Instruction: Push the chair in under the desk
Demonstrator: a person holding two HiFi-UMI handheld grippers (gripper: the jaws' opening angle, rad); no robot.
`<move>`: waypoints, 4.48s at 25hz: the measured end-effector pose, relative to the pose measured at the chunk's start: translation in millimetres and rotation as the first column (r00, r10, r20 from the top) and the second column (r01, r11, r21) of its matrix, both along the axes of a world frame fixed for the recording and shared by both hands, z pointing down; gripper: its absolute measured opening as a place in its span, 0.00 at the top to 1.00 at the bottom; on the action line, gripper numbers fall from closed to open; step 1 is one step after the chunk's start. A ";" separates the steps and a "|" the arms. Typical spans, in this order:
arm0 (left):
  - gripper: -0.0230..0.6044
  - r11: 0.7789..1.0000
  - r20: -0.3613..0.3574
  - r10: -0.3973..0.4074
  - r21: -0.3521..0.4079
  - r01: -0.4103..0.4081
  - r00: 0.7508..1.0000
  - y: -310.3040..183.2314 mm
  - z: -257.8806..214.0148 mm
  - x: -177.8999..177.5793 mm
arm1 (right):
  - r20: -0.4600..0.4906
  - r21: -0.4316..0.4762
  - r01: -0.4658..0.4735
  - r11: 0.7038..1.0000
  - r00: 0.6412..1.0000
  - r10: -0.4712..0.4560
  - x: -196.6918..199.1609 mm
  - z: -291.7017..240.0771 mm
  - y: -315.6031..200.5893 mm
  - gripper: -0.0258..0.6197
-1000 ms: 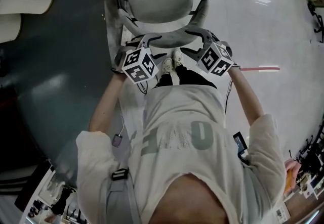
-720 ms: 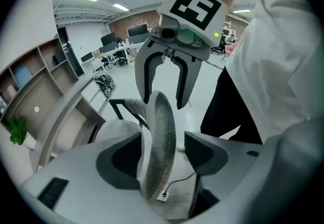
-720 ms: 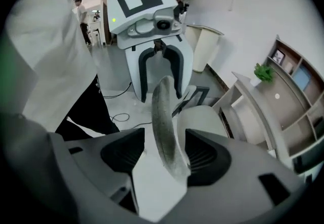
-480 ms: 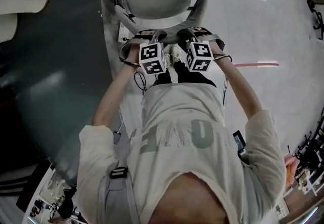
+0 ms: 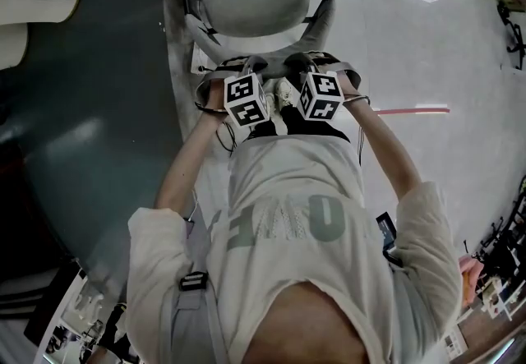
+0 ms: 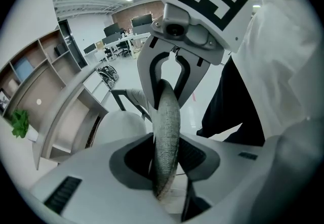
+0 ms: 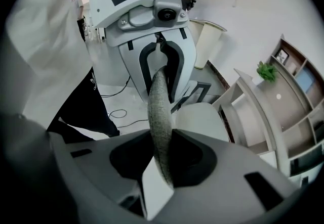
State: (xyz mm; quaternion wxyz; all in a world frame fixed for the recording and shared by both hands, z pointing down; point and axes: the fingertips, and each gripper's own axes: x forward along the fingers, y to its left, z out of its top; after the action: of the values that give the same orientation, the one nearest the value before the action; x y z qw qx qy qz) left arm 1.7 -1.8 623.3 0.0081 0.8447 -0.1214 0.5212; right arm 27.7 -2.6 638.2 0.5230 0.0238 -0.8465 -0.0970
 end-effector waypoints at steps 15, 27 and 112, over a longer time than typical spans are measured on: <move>0.72 0.999 0.048 -0.034 -0.006 0.034 0.998 -72.6 2.8 -32.9 | 0.030 -0.002 0.013 1.000 0.999 -0.013 -30.7 -2.4 -66.9 0.81; 0.72 0.998 0.067 -0.061 -0.019 0.062 0.996 -144.8 6.0 -29.6 | 0.055 0.011 0.058 0.998 0.997 -0.058 -27.4 -0.6 -139.4 0.81; 0.94 0.494 -0.926 -0.211 0.174 0.852 0.312 -340.4 -367.3 -110.2 | 0.872 -0.007 -0.784 0.620 0.299 0.388 -2.9 -378.7 -362.0 0.92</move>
State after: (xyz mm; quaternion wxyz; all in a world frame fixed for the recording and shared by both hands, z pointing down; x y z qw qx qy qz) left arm -108.5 -342.1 256.0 -0.0428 0.8165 -0.5732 -0.0532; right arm 24.8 -364.6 259.5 0.0513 0.4960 -0.8653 -0.0510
